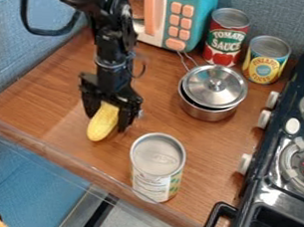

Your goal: Move the yellow object to the lower side of the table

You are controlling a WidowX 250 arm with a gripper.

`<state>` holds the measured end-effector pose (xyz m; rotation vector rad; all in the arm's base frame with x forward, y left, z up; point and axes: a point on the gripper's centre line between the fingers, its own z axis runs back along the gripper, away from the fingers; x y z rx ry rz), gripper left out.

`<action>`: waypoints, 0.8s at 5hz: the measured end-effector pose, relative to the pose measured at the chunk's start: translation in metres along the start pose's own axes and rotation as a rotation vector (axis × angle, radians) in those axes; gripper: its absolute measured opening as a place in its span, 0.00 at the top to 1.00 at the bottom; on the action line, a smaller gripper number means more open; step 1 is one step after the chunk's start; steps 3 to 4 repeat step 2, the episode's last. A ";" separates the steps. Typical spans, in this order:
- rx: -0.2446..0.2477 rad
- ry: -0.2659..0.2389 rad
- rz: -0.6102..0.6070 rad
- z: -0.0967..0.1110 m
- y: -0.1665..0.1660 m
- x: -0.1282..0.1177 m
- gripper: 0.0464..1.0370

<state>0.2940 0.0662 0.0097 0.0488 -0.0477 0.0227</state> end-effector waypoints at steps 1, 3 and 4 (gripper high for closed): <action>-0.025 -0.047 0.010 0.018 0.003 0.003 0.04; -0.042 -0.035 -0.008 0.022 0.001 0.001 0.04; -0.042 -0.035 -0.008 0.022 0.001 0.001 0.04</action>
